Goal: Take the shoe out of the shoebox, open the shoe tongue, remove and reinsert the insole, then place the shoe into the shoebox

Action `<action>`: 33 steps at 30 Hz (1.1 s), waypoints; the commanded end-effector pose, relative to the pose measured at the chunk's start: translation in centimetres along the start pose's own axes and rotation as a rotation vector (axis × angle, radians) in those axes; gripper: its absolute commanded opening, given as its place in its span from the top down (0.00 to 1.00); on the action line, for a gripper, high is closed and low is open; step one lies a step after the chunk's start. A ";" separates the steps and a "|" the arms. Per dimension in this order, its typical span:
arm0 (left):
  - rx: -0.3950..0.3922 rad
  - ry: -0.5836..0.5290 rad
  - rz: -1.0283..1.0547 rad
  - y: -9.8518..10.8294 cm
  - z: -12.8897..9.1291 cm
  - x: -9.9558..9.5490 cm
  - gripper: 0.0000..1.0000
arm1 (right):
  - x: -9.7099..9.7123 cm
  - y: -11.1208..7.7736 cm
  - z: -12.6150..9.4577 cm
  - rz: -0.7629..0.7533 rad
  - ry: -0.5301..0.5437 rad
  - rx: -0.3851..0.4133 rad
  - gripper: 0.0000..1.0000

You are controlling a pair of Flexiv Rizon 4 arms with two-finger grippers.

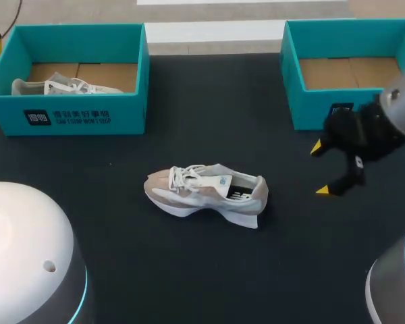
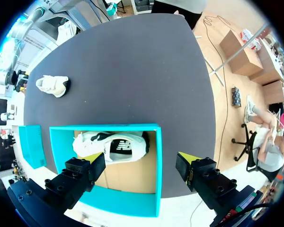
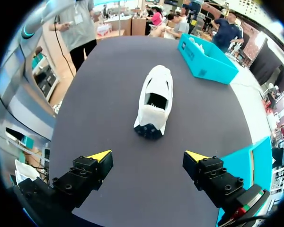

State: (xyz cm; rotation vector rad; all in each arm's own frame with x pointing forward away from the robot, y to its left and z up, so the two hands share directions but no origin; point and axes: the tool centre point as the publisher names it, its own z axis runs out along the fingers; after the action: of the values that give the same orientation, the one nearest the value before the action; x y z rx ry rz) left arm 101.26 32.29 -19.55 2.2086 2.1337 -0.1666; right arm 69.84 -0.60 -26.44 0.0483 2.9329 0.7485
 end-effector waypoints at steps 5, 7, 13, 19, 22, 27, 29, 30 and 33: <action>0.001 0.001 0.001 0.0 -0.1 0.0 0.00 | 0.4 -0.5 0.1 -0.001 -0.007 -0.112 0.00; 0.001 0.001 0.001 0.0 -0.1 0.0 0.00 | 0.2 -0.6 0.1 -0.022 -0.048 -0.156 0.00; 0.001 0.001 0.001 0.0 -0.1 0.0 0.00 | -0.7 -1.9 0.4 -0.088 -0.088 -0.302 0.00; 0.001 0.001 0.001 0.0 -0.1 0.0 0.00 | -1.1 -3.9 1.7 -0.086 -0.058 -0.386 0.00; 0.001 0.001 0.001 0.0 -0.1 0.0 0.00 | -1.3 -4.9 2.5 -0.076 -0.036 -0.390 0.00; 0.001 0.001 0.001 0.0 -0.1 0.0 0.00 | -1.6 -5.7 3.5 -0.068 -0.012 -0.412 0.00; 0.001 0.001 0.001 0.0 -0.1 0.0 0.00 | -1.6 -5.9 4.0 -0.069 -0.004 -0.423 0.00; 0.001 0.001 0.001 0.0 -0.1 0.0 0.00 | -1.7 -6.0 4.1 -0.071 -0.009 -0.428 0.00; 0.001 0.001 0.001 0.0 -0.1 0.0 0.00 | -1.9 -6.3 4.9 -0.065 0.012 -0.440 0.00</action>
State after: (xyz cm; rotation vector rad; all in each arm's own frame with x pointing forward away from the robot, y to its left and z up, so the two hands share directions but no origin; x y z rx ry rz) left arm 101.26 32.29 -19.55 2.2087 2.1337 -0.1665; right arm 71.15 -4.09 -32.79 -0.0818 2.6923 1.3307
